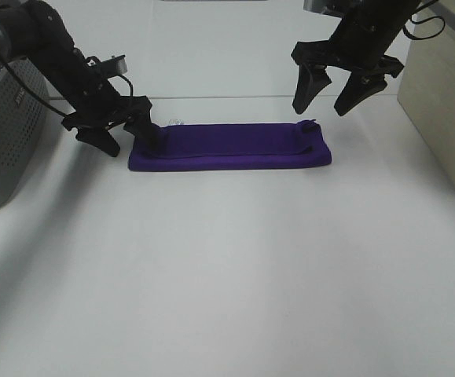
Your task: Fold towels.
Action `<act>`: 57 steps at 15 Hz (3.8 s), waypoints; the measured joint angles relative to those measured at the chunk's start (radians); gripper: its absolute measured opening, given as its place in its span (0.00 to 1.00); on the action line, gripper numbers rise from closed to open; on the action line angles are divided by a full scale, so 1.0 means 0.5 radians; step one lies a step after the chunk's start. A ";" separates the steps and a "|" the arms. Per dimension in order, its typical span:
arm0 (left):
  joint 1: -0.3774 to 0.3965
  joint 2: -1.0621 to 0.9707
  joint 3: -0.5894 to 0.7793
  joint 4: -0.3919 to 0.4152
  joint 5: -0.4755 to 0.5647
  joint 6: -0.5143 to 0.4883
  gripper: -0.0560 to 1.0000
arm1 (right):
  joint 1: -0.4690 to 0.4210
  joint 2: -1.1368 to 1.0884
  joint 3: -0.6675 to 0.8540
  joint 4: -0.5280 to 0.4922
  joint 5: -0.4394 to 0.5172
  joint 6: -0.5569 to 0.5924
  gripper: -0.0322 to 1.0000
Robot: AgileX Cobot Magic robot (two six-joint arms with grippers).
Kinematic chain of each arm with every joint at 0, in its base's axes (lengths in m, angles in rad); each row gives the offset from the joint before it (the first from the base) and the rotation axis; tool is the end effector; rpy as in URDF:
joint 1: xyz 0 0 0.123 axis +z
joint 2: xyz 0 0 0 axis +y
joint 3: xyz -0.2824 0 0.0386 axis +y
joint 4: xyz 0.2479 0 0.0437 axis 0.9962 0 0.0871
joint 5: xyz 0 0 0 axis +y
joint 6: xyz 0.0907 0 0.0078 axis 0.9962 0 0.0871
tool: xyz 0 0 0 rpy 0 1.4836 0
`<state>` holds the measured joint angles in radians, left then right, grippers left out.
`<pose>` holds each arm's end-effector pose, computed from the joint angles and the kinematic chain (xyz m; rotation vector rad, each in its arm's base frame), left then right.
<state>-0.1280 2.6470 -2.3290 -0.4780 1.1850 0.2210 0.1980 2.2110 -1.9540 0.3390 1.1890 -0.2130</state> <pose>0.5228 -0.1064 0.1063 0.2905 2.8810 -0.6613 0.4556 0.1201 0.2214 -0.4568 2.8550 0.4760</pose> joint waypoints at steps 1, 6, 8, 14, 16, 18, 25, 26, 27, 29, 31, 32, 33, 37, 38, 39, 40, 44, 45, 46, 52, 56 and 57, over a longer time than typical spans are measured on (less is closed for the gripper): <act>0.000 0.012 -0.014 -0.010 0.018 0.000 0.77 | 0.000 0.000 0.000 0.008 0.014 0.000 0.75; -0.062 0.088 -0.054 -0.220 0.032 0.000 0.72 | 0.000 0.000 0.000 0.064 0.038 0.000 0.75; -0.110 0.136 -0.072 -0.264 -0.004 -0.066 0.42 | 0.000 0.000 0.000 0.066 0.048 0.000 0.75; -0.118 0.172 -0.218 -0.108 0.044 -0.028 0.09 | 0.000 0.000 0.000 0.066 0.054 0.026 0.75; -0.096 0.142 -0.368 0.248 0.054 -0.062 0.09 | 0.000 -0.002 0.000 0.066 0.054 0.038 0.75; -0.068 0.034 -0.404 0.266 0.054 -0.072 0.09 | 0.000 -0.040 0.000 0.066 0.054 0.038 0.75; -0.410 0.002 -0.418 -0.076 -0.028 0.068 0.09 | 0.000 -0.310 0.000 0.068 0.058 0.046 0.75; -0.460 0.022 -0.418 -0.100 -0.070 0.068 0.09 | 0.000 -0.348 0.000 0.068 0.058 0.046 0.75; -0.504 0.048 -0.418 -0.104 -0.114 0.068 0.09 | 0.000 -0.374 0.000 0.068 0.058 0.046 0.75; -0.596 0.090 -0.418 -0.160 -0.358 0.054 0.29 | 0.000 -0.420 0.000 0.068 0.060 0.046 0.75; -0.658 0.092 -0.418 -0.344 -0.468 0.072 0.60 | 0.000 -0.462 0.000 0.068 0.060 0.048 0.75; -0.680 0.092 -0.418 -0.410 -0.488 0.096 0.65 | 0.000 -0.482 0.000 0.068 0.060 0.048 0.75; -0.690 0.092 -0.418 -0.440 -0.488 0.108 0.70 | 0.000 -0.508 0.000 0.068 0.060 0.050 0.75; -0.654 0.048 -0.418 -0.454 -0.450 0.114 0.73 | 0.000 -0.602 0.000 0.064 0.062 0.050 0.75; -0.636 0.002 -0.418 -0.406 -0.428 0.116 0.73 | 0.000 -0.618 0.000 0.060 0.062 0.050 0.75; -0.610 -0.070 -0.418 -0.304 -0.402 0.116 0.73 | 0.000 -0.630 0.000 0.050 0.064 0.050 0.75; -0.578 -0.140 -0.418 -0.170 -0.346 0.080 0.73 | 0.000 -0.642 0.000 0.030 0.064 0.054 0.75; -0.486 -0.350 -0.418 0.742 0.002 -0.406 0.73 | 0.000 -0.758 0.024 -0.120 0.064 0.118 0.75; -0.484 -0.376 -0.418 0.938 0.042 -0.498 0.73 | 0.000 -0.834 0.074 -0.182 0.064 0.162 0.75; -0.476 -0.396 -0.418 1.082 0.048 -0.576 0.73 | 0.000 -0.918 0.148 -0.240 0.064 0.208 0.75; -0.274 -0.866 -0.030 0.994 0.052 -0.634 0.73 | 0.000 -1.810 0.814 -0.362 0.064 0.354 0.75; -0.174 -1.758 1.078 1.056 0.006 -0.680 0.73 | 0.000 -2.738 1.344 -0.398 0.062 0.362 0.75; -0.174 -2.028 1.352 1.046 -0.072 -0.708 0.73 | 0.000 -2.960 1.480 -0.400 0.062 0.362 0.75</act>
<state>-0.2150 1.6330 -1.6530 0.0450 1.1490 -0.1330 0.1980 0.7310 -1.2140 0.1390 1.2200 -0.0320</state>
